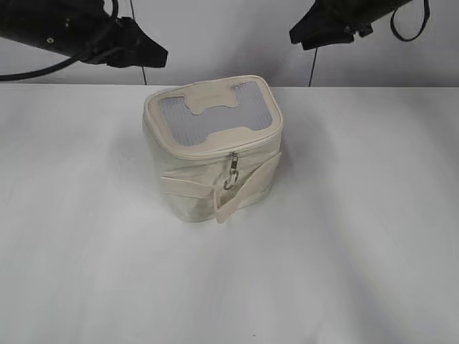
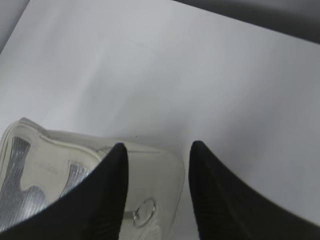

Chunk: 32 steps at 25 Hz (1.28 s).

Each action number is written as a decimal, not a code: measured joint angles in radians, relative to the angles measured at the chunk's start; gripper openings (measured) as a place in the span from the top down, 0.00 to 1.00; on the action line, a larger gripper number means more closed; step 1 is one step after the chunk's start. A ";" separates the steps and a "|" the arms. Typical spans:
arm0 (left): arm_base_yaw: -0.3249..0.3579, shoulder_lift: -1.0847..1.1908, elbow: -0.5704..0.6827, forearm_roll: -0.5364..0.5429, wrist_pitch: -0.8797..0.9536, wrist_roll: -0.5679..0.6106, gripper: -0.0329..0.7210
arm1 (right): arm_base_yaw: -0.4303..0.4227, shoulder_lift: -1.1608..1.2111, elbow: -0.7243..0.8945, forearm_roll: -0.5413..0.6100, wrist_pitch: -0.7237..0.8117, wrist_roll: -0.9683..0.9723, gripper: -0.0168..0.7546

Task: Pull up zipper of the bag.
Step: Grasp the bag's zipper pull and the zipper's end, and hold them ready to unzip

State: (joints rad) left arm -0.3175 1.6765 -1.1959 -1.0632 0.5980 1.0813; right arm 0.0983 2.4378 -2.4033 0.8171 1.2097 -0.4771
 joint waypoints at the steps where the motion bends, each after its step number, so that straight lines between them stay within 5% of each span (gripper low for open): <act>1: 0.024 0.017 -0.016 -0.022 0.006 0.000 0.52 | -0.011 -0.022 0.067 0.025 -0.001 -0.022 0.55; 8: 0.057 0.260 -0.365 -0.062 0.238 0.000 0.53 | -0.033 -0.303 0.803 0.321 -0.189 -0.370 0.58; 13: 0.031 0.473 -0.683 -0.025 0.393 -0.034 0.53 | -0.033 -0.476 1.119 0.445 -0.359 -0.600 0.58; 18: -0.019 0.626 -0.877 0.112 0.466 -0.115 0.52 | -0.033 -0.488 1.157 0.451 -0.361 -0.640 0.59; 26: -0.056 0.701 -0.928 0.172 0.499 -0.163 0.52 | -0.036 -0.488 1.157 0.453 -0.362 -0.649 0.59; 32: -0.062 0.707 -0.935 0.209 0.520 -0.152 0.89 | -0.036 -0.488 1.157 0.450 -0.360 -0.650 0.59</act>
State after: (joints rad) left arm -0.3795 2.3834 -2.1310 -0.8541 1.1178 0.9294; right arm 0.0625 1.9495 -1.2465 1.2666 0.8498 -1.1273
